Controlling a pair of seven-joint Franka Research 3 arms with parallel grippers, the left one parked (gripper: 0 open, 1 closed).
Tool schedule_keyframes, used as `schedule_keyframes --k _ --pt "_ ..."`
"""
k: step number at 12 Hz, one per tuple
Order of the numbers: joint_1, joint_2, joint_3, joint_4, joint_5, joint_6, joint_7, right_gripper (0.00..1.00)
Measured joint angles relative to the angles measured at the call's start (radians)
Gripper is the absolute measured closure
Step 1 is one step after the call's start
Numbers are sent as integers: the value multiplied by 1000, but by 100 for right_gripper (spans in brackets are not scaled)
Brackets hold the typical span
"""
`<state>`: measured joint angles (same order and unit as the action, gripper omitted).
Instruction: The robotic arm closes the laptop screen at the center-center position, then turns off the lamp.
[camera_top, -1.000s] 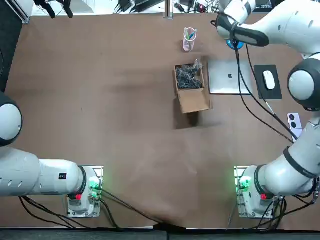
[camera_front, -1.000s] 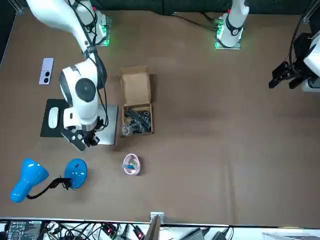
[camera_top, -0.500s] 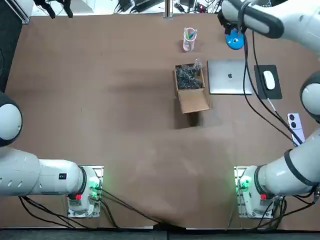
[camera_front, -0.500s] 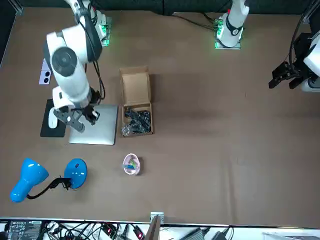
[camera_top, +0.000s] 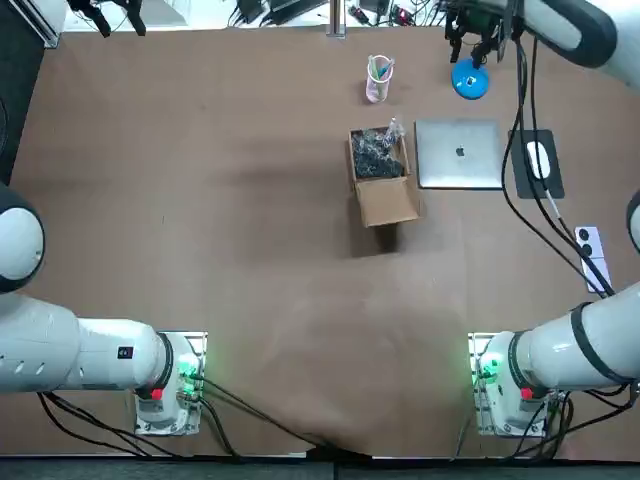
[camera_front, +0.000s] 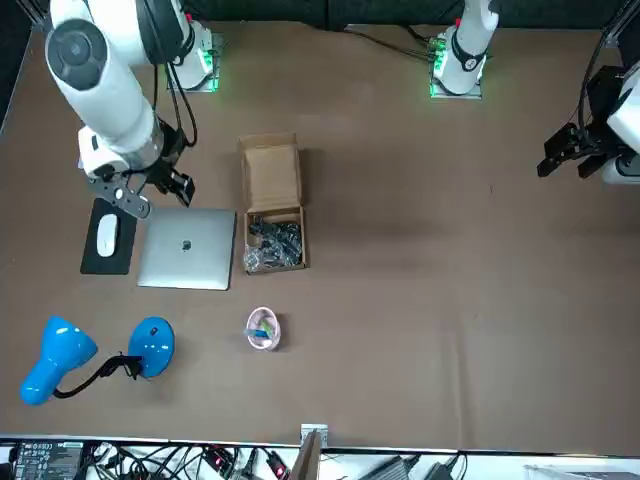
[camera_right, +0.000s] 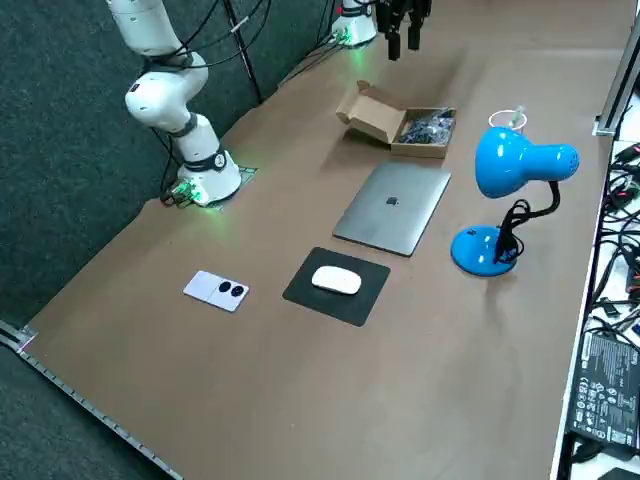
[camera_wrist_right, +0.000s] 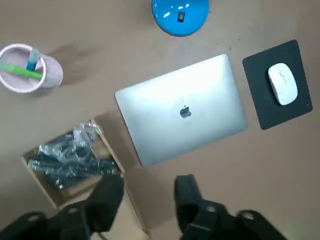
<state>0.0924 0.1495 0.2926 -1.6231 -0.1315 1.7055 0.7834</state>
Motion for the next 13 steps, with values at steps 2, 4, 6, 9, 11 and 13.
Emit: schedule_keyframes --k 2,4,6,9,11,13 --pt "0 -31 -14 0 27 -34 -53 25" --pt "0 -74 -76 0 82 -87 -201 0" --pt "-2 -97 -123 0 95 -119 -335 0" --pt "-2 -137 -183 0 97 -156 -486 0" --pt "-2 -168 -219 -1 98 -169 -541 0" --pt "-4 -192 -259 -1 98 -178 -594 0"
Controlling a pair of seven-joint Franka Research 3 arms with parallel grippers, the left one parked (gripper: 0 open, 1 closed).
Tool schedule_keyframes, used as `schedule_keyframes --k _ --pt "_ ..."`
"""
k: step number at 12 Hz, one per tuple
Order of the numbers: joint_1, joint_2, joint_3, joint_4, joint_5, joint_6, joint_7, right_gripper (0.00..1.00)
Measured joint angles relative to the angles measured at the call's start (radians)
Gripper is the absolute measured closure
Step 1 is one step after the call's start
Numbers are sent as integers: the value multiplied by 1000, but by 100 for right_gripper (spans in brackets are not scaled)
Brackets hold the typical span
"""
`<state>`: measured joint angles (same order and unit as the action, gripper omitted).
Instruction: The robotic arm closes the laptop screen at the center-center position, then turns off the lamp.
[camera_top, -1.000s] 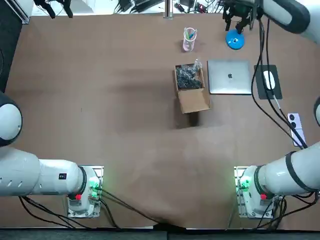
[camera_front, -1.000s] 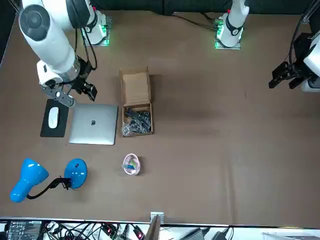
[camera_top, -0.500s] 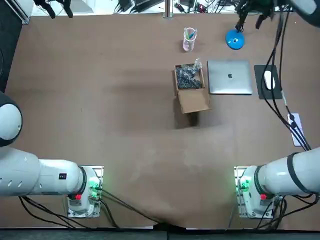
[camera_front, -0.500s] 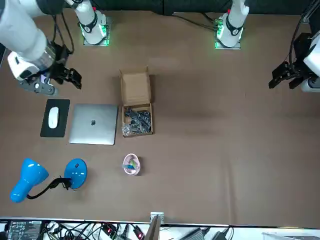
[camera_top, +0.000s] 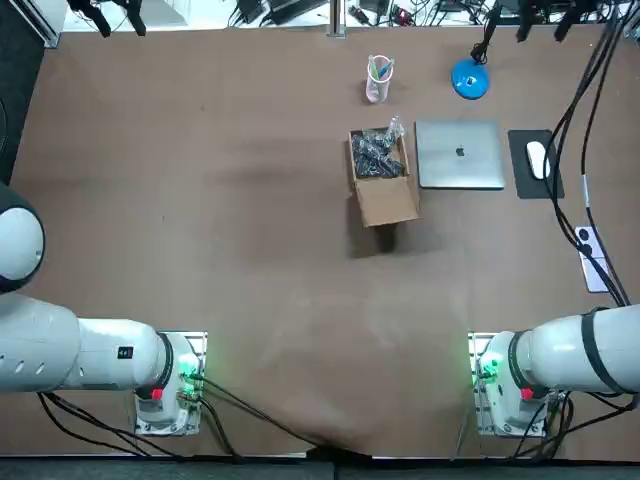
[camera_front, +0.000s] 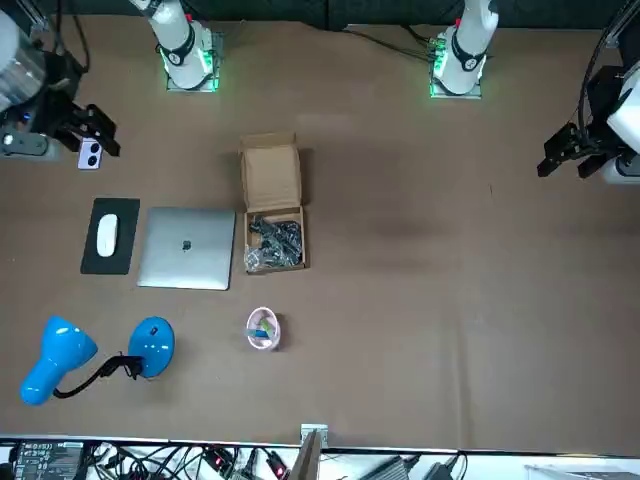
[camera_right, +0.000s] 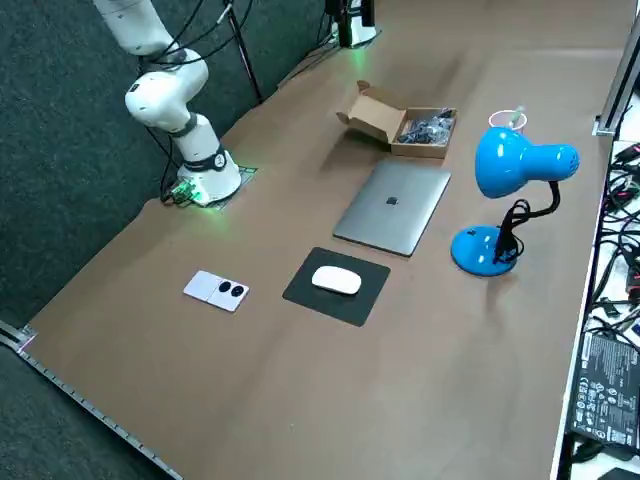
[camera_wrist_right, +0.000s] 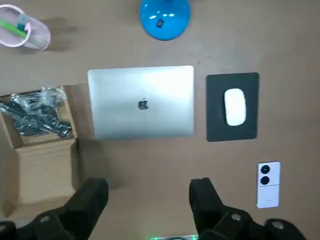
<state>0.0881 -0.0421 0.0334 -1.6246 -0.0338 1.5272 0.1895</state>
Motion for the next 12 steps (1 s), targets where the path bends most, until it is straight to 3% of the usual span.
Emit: schedule_keyframes --k 3,7,12 --pt "-44 -6 -34 -2 0 4 -65 0" --pt "-103 5 -34 -13 0 70 -104 0" --pt "-107 39 -19 -17 1 134 -116 0"
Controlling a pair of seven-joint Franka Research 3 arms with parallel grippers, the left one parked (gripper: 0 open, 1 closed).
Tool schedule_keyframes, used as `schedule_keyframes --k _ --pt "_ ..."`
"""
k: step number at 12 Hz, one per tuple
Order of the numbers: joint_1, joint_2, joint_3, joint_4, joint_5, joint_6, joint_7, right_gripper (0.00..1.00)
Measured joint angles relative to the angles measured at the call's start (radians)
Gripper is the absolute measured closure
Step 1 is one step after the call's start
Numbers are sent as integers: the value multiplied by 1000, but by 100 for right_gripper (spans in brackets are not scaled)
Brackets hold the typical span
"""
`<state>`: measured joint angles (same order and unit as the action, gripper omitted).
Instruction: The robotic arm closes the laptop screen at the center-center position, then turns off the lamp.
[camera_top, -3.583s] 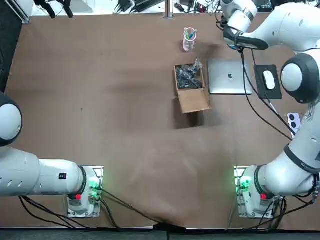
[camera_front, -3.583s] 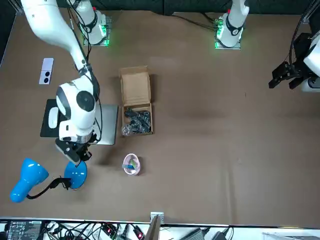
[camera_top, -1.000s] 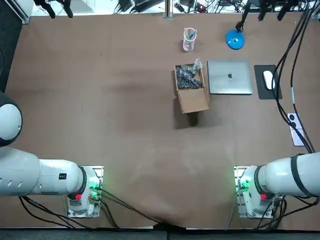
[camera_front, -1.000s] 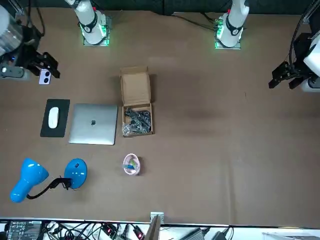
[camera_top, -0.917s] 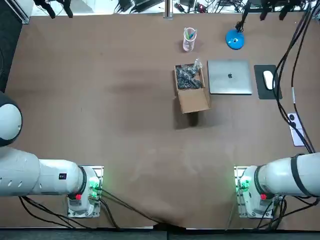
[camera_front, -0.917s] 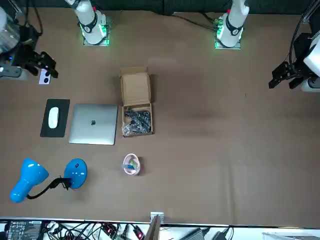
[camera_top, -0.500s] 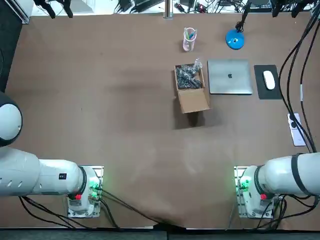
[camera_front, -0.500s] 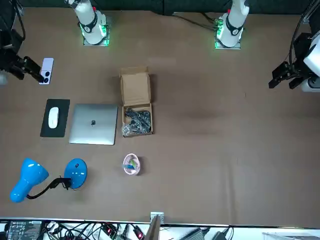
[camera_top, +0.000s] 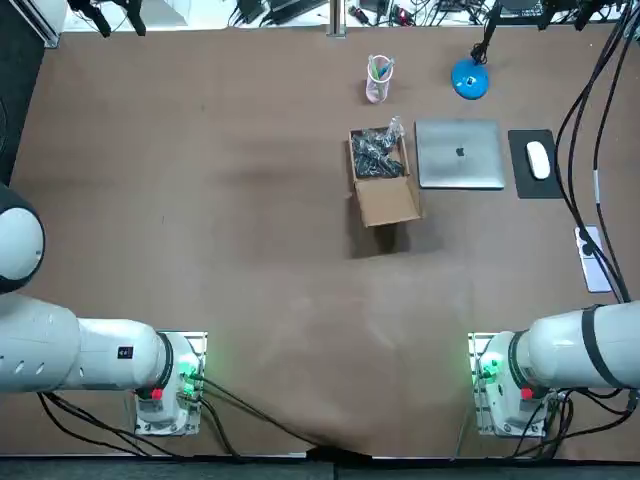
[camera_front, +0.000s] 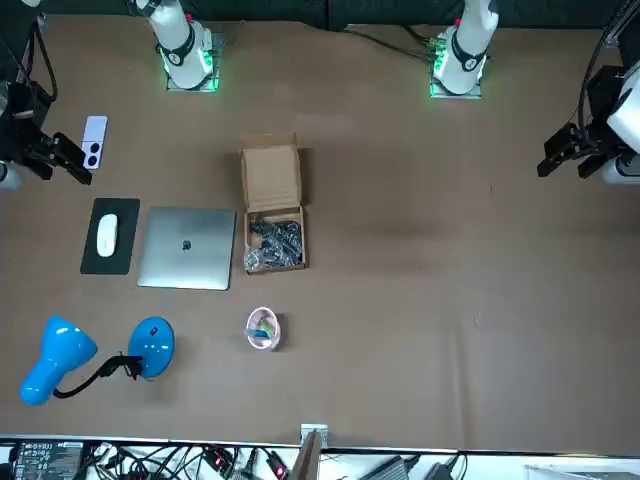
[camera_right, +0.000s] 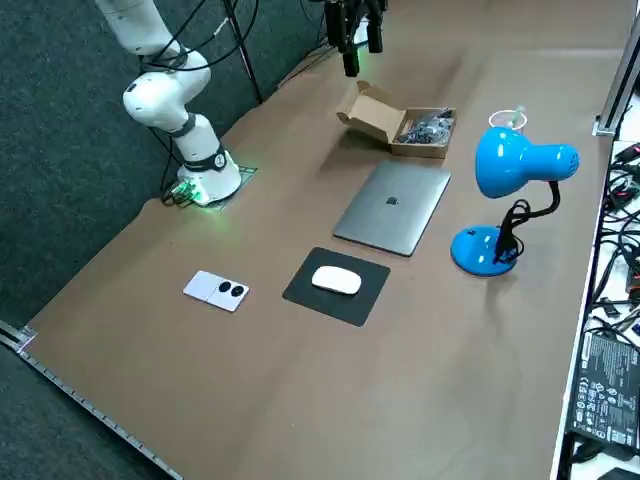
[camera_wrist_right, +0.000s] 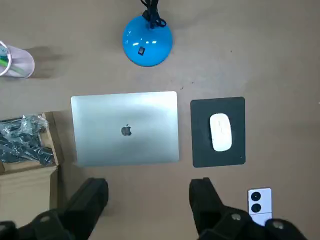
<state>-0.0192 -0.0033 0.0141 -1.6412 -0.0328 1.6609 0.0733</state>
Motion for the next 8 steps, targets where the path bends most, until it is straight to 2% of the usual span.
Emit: schedule_keyframes --k 8 --pt "9 11 11 0 4 3 0 0"
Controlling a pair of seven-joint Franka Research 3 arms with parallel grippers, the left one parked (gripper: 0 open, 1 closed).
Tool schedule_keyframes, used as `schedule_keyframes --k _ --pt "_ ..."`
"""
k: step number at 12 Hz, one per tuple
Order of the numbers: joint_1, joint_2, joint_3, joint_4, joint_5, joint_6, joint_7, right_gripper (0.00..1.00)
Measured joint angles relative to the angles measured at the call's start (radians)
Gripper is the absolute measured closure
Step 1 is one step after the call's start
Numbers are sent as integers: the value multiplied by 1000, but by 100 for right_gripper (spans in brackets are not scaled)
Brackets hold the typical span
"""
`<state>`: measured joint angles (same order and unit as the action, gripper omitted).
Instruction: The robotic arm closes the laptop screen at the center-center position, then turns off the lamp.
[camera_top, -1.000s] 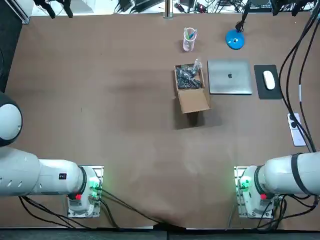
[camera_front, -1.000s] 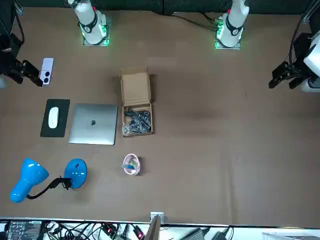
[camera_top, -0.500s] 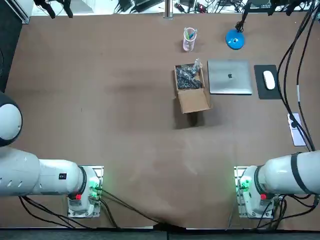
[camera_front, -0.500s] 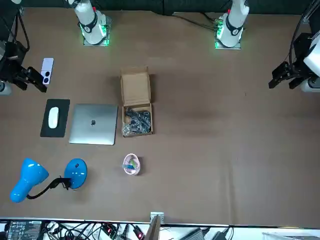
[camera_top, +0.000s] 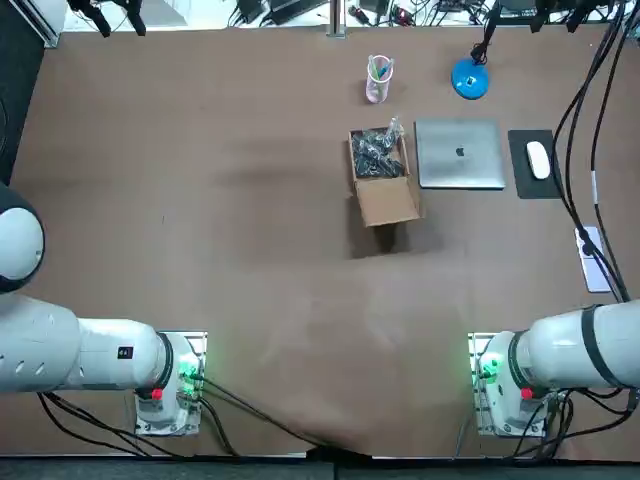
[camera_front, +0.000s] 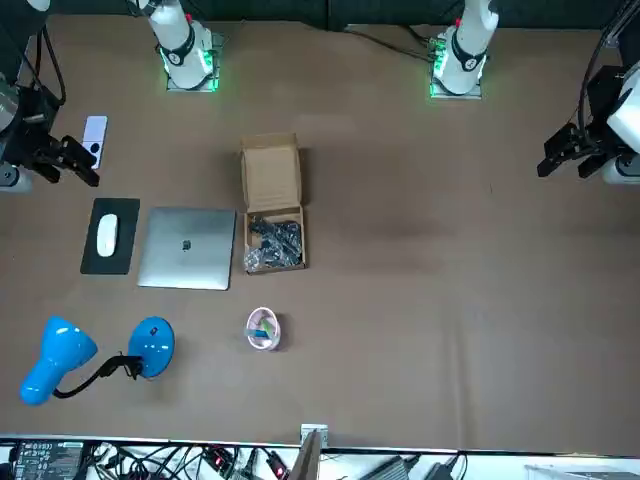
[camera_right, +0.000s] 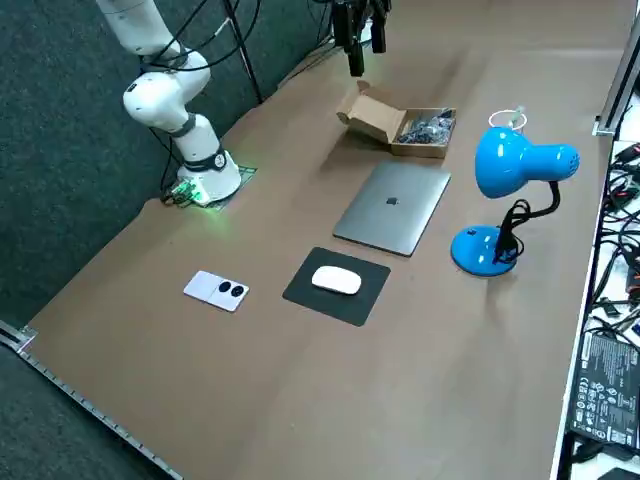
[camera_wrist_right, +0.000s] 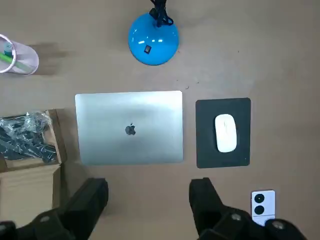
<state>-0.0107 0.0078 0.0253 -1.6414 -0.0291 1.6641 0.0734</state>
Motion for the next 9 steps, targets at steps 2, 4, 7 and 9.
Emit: schedule_keyframes --k 2,4,7,9 --pt "-1 9 -1 0 0 5 0 0" --pt "-1 17 -1 0 0 9 0 0" --pt "-1 21 -1 1 0 10 0 0" --pt "-1 21 -2 2 0 10 0 0"
